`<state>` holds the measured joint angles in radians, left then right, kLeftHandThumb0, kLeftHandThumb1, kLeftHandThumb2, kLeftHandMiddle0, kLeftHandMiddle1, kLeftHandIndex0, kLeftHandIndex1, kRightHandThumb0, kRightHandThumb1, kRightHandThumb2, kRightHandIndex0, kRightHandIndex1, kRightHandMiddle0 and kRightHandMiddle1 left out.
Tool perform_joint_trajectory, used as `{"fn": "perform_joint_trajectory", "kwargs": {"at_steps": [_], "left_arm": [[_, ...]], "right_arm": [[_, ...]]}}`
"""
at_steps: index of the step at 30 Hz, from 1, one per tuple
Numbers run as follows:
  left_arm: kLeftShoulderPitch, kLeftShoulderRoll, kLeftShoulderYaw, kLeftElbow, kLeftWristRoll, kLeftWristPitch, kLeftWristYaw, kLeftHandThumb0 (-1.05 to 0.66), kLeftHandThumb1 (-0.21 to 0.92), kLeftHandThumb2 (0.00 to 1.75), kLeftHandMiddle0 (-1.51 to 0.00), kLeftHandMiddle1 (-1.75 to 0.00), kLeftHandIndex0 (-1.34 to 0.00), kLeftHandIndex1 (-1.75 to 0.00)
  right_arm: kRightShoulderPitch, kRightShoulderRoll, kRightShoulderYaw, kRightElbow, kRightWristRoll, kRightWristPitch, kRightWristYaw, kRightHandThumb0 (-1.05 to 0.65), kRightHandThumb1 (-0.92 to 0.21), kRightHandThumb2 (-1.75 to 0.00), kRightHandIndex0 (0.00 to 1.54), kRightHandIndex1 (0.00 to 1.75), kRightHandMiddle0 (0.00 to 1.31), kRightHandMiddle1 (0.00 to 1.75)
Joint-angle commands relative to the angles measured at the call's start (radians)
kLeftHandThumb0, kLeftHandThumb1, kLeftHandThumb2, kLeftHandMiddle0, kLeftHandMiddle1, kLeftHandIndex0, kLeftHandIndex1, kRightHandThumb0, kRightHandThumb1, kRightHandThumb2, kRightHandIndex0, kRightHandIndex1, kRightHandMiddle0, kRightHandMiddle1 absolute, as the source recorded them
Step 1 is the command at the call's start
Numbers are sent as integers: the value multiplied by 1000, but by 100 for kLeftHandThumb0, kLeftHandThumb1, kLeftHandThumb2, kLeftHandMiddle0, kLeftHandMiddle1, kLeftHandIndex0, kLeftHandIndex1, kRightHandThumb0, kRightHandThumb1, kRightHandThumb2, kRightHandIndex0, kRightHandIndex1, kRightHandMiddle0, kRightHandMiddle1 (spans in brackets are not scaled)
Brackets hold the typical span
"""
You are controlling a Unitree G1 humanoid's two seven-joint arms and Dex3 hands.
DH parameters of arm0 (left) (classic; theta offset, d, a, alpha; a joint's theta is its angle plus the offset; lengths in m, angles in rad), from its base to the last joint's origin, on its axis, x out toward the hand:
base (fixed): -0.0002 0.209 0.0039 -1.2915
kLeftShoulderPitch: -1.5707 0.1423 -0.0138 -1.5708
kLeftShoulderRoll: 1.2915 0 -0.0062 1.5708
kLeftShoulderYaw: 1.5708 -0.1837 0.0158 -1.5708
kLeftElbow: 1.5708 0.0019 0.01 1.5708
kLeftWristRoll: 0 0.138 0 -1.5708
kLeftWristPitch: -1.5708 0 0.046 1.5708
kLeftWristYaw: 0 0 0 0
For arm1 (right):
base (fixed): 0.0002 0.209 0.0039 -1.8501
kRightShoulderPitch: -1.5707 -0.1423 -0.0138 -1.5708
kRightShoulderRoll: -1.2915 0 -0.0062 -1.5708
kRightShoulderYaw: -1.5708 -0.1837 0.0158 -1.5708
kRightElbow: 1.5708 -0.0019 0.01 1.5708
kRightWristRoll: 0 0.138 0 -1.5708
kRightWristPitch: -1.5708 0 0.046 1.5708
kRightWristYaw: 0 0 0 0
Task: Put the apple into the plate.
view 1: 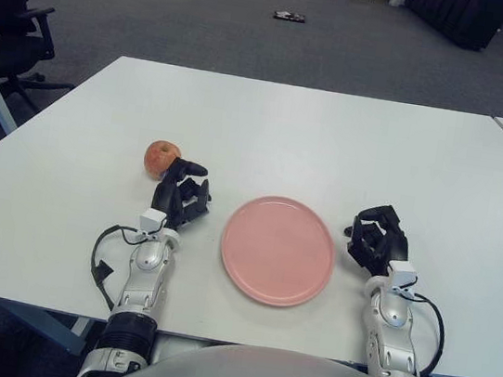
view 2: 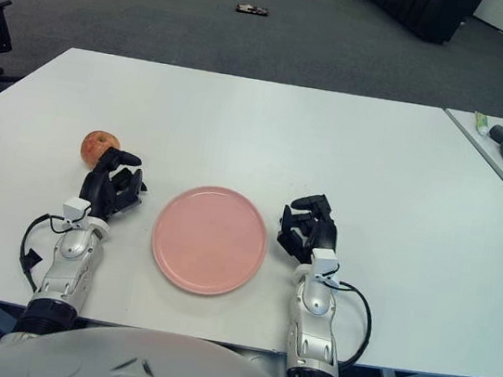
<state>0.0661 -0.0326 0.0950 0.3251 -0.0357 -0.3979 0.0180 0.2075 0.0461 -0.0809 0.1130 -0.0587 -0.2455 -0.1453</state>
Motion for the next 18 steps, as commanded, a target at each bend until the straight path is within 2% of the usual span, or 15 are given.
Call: {"fn": "perform_joint_trajectory", "kwargs": {"at_steps": [1,12,14,18], "left_arm": [[-10,3,-1,-3,-7,2,-6,-40,61,96,-65,-175,-39,-175],[-16,7,0,7,-3,-6,-9,-40,60,97,-67,-175,-39,-175],[-18,10,-1,14,21,-19,11,-40,60,97,-67,-175,-40,-175],[-22,27,-10,36,143,-58,110,-40,58,99,-69,-175,-41,-175]], "right_arm": [[-7,0,-2,7,5,16,-3,-38,-68,-86,60,138,34,175],[-11,0,-2,13,4,16,-5,-39,-66,-88,61,142,35,175],[-12,-1,-2,14,4,16,-4,-39,-67,-88,61,142,35,175],[-12,1,-2,17,6,8,-4,-39,-67,-88,60,142,35,175]]}}
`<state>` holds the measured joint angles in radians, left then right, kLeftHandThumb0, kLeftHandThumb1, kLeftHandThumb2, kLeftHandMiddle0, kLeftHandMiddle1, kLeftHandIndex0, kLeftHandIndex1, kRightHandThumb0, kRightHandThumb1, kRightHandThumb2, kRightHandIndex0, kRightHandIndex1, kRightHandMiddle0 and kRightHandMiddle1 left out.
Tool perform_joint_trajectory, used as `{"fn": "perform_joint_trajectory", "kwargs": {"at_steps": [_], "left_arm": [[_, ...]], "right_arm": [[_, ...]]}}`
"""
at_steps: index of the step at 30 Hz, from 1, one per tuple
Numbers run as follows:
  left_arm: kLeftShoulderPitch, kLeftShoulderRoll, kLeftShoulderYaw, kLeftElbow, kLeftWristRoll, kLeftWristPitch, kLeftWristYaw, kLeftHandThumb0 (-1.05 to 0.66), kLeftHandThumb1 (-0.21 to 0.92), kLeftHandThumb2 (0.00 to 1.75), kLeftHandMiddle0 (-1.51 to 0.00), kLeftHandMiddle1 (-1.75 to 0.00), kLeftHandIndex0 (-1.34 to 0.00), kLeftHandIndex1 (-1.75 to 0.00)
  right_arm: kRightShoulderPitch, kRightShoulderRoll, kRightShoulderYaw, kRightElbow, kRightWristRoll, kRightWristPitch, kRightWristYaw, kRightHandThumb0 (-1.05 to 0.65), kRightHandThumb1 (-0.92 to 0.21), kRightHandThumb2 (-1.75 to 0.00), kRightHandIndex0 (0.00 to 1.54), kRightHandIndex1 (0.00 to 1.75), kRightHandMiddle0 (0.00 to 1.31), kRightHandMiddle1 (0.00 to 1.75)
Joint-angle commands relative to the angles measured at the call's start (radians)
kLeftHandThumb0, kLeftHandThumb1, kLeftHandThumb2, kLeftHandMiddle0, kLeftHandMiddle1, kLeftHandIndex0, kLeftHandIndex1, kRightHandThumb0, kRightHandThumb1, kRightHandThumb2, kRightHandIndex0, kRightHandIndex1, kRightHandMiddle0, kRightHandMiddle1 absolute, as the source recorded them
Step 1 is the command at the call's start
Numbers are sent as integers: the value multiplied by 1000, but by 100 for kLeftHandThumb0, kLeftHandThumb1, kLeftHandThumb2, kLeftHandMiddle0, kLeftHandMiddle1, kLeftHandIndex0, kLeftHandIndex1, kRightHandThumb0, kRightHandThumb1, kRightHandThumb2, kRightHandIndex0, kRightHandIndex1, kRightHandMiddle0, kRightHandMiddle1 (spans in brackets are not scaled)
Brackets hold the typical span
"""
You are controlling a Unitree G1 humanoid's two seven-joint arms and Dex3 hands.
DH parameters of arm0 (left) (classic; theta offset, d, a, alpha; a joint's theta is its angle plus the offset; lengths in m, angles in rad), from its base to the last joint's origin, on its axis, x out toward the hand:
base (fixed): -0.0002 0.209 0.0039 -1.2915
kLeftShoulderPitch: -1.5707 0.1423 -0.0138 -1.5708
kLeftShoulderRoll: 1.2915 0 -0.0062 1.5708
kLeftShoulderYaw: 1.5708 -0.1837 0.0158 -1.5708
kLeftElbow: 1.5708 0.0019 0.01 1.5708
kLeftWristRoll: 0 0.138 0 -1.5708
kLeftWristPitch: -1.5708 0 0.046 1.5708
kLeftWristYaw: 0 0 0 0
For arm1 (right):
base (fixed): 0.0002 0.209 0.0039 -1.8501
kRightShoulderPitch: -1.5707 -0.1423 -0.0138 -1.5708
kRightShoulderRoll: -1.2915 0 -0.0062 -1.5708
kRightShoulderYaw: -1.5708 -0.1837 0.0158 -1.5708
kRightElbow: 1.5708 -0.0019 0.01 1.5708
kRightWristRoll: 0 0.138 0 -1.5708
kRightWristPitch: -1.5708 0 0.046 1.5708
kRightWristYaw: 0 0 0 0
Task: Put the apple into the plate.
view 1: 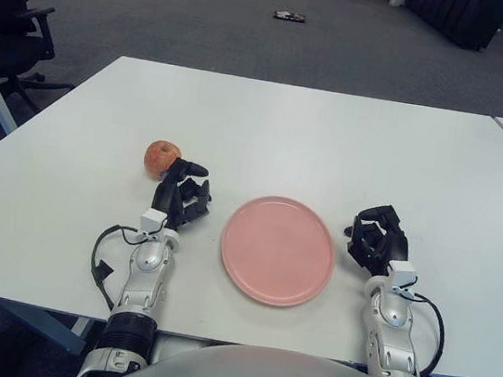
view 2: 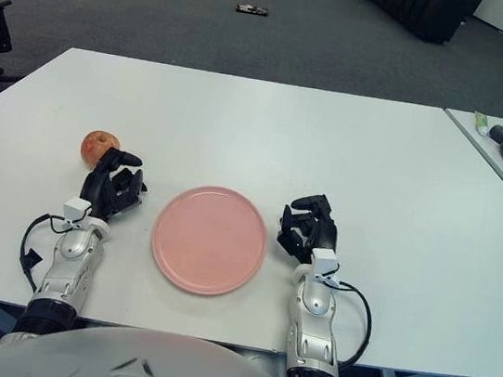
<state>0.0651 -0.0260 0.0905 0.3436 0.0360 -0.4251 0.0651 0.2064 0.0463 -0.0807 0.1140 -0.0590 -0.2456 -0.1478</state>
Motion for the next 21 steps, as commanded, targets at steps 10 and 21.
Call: {"fn": "perform_joint_trajectory", "kwargs": {"at_steps": [10,21], "left_arm": [[-24,72,-59,21,358,1,303,-39,63,93,-78,-175,-38,-175],[-59,165,-144,81,634,-7,604,-38,70,83,-70,-175,-33,-175]], "right_arm": [[-17,1,-3,28,3,7,-6,-39,-66,-88,59,141,35,175],[-21,1,-4,36,6,3,-4,-38,-67,-87,58,141,35,175]]}}
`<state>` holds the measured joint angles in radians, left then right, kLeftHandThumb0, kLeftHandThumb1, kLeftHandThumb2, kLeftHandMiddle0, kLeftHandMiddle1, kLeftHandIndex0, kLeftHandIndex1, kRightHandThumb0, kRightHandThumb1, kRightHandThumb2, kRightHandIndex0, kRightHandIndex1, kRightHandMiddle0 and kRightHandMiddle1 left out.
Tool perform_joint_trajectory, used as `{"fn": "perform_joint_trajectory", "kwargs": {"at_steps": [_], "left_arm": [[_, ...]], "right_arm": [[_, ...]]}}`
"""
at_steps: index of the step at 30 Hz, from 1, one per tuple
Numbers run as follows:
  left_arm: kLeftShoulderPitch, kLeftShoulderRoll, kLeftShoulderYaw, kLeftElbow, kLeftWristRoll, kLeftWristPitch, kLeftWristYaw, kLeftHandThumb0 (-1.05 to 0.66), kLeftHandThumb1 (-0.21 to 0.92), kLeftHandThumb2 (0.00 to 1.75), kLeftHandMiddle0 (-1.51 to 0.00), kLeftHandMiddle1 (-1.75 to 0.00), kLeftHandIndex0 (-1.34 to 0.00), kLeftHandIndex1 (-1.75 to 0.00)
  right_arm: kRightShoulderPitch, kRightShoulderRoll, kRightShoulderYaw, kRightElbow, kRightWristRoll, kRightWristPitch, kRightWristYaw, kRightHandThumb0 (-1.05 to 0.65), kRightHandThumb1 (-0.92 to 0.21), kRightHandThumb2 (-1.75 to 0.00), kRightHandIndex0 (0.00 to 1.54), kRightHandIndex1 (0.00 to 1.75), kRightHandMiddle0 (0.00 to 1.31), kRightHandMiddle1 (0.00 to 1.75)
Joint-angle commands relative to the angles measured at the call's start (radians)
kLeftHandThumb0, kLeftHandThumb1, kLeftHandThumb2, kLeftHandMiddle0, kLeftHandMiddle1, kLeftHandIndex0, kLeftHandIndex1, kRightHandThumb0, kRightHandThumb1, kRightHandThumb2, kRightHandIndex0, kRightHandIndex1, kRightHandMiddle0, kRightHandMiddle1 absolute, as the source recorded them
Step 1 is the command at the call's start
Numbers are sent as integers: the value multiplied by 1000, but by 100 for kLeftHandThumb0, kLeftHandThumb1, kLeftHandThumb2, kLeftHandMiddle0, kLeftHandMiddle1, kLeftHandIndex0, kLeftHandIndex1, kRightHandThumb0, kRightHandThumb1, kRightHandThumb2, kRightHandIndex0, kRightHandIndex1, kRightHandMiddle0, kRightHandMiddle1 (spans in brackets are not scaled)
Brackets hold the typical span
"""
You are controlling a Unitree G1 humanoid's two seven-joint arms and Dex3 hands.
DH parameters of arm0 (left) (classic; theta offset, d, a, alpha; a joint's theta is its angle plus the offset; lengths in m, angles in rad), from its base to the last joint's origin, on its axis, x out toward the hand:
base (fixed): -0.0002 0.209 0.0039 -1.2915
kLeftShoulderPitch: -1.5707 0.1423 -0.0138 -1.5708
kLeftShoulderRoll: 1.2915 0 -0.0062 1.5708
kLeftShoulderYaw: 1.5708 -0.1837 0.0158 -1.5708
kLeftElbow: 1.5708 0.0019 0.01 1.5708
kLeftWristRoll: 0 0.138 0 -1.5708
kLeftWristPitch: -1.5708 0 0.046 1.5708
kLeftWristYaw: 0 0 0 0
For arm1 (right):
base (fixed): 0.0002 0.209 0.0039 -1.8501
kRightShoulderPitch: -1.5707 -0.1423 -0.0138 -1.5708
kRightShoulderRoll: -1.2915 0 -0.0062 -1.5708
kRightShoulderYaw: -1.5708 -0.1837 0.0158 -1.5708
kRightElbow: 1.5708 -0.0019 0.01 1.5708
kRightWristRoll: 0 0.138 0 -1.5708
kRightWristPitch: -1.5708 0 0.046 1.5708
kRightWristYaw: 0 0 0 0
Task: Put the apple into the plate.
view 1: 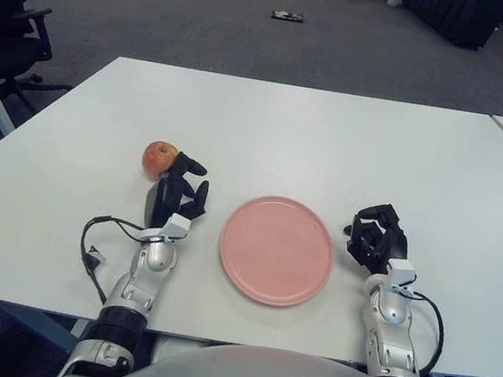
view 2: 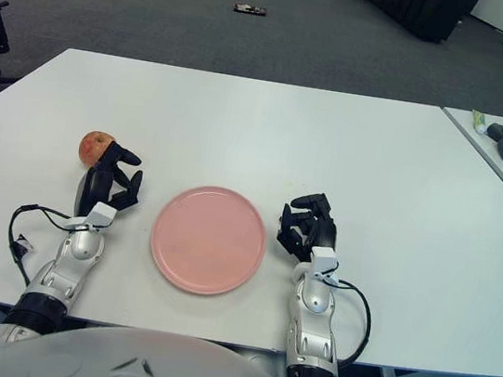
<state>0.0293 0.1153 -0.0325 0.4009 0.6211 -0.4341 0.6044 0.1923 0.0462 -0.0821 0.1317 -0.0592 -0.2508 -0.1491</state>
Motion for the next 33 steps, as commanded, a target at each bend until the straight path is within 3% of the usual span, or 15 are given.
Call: {"fn": "perform_joint_trajectory", "kwargs": {"at_steps": [1,7,10,12,17,20,25,33], "left_arm": [[-27,31,-26,26,59,3,80,-38,72,81,-63,-175,-32,-175],[-38,57,-41,26,73,12,124,-37,85,62,-29,-153,-24,-175],[-46,57,-40,25,78,29,160,-61,71,71,-10,-132,-8,-143],[-52,51,-37,27,81,41,193,-68,63,74,-5,-118,-4,-127],[-80,46,-37,45,89,64,270,-80,54,74,-1,-85,-1,-89],[-101,51,-42,65,102,80,317,-94,58,64,0,-46,0,-51],[-130,64,-50,86,123,110,370,-103,67,52,0,-10,0,-12],[-155,62,-54,104,128,152,439,-105,80,24,0,0,0,-1]], "right_arm": [[-7,1,-2,19,5,8,-4,-38,-67,-87,58,141,35,175],[-9,-1,-2,22,0,9,-6,-39,-66,-89,59,143,35,175],[-11,-5,-1,23,-5,13,-5,-39,-66,-89,59,143,36,175],[-11,-8,1,24,-8,14,-3,-39,-66,-89,59,143,36,175],[-13,-9,2,27,-6,13,0,-39,-66,-89,59,143,35,175],[-13,-6,1,25,0,11,1,-39,-66,-89,60,143,36,175],[-12,-1,1,22,8,11,2,-39,-65,-89,61,143,36,175],[-13,-3,1,26,-1,4,-4,-39,-65,-90,61,145,36,175]]}}
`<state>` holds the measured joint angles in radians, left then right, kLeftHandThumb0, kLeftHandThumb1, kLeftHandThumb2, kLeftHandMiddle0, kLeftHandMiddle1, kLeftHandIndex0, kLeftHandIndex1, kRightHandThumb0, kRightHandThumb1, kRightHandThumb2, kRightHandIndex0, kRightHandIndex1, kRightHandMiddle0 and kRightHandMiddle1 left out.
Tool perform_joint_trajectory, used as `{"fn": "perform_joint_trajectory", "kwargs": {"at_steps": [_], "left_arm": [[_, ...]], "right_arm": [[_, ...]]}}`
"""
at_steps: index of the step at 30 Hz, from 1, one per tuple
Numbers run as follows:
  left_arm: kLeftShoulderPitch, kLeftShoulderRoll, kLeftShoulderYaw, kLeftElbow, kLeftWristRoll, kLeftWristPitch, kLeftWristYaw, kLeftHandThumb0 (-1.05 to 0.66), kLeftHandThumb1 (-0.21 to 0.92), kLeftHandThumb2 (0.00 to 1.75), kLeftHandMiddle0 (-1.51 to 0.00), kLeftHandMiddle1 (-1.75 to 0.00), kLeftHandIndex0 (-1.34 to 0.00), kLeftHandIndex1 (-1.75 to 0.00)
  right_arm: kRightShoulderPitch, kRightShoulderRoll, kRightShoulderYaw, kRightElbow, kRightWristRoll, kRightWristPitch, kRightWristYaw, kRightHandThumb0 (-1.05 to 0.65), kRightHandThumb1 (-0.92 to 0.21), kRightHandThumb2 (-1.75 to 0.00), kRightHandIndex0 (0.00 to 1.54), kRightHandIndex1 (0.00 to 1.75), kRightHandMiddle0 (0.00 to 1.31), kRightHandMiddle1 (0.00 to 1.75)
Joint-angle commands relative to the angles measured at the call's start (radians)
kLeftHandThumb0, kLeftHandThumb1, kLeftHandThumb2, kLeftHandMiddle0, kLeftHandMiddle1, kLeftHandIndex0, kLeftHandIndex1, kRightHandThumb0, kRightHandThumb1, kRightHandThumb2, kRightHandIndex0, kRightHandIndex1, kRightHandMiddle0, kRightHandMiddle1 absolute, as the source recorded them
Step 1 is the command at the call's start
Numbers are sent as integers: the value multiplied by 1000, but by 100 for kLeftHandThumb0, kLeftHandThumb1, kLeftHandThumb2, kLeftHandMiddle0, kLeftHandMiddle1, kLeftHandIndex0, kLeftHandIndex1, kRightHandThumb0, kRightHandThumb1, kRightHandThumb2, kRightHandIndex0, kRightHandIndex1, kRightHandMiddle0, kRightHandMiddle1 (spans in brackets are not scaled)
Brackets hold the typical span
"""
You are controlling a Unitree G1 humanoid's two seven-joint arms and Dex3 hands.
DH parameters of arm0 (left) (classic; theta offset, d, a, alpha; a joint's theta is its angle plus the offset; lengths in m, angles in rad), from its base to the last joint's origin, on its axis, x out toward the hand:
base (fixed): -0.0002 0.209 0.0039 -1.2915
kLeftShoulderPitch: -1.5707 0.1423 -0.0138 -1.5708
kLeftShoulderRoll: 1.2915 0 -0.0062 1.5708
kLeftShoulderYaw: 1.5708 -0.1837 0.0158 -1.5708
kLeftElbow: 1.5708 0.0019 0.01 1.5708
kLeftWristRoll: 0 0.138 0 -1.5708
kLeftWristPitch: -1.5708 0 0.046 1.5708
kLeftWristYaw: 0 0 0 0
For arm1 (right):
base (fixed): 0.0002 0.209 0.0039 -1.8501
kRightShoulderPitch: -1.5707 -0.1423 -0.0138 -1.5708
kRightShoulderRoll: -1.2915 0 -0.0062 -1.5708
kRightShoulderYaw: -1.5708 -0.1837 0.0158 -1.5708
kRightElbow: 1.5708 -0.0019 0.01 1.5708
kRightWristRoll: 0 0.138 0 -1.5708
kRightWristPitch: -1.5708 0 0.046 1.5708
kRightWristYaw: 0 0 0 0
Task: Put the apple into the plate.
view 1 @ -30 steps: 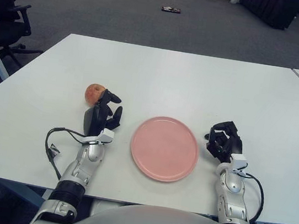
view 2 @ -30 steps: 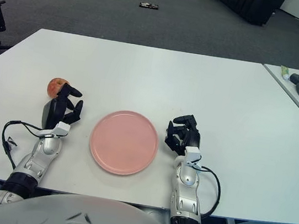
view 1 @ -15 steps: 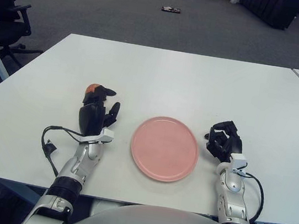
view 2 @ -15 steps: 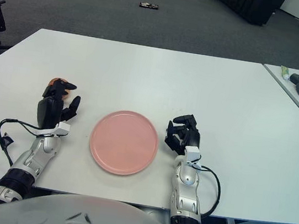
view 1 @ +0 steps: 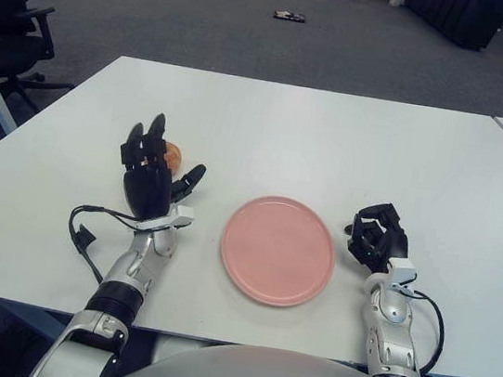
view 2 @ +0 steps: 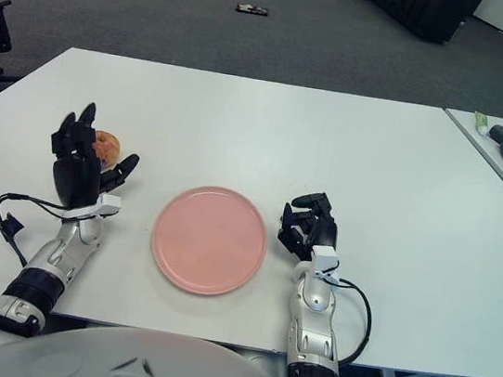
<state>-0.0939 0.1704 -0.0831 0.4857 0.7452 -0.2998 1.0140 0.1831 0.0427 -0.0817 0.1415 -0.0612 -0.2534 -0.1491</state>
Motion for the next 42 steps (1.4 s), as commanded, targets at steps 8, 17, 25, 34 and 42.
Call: {"fn": "perform_joint_trajectory", "kwargs": {"at_steps": [8,17,25,34,42], "left_arm": [[-84,25,-5,108,-8,21,80,-105,80,17,0,0,0,0],[-145,61,-22,192,-22,10,66,-105,82,15,0,0,0,0],[-194,128,-88,258,3,24,-14,-105,83,14,0,0,0,0],[-272,179,-166,405,0,7,-139,-105,83,12,0,0,0,0],[-372,178,-194,598,-42,-10,-254,-105,82,12,0,0,0,0]], "right_arm": [[-1,2,0,10,-1,22,-6,-39,-66,-89,60,143,36,175],[-2,-3,2,16,-10,16,-9,-39,-66,-88,59,142,35,175],[-2,0,-1,14,1,20,-9,-39,-67,-87,60,142,35,175],[-3,1,-2,15,-3,17,-17,-38,-67,-87,59,141,34,175],[0,5,-2,3,-3,20,-21,-38,-68,-86,58,141,34,175]]}}
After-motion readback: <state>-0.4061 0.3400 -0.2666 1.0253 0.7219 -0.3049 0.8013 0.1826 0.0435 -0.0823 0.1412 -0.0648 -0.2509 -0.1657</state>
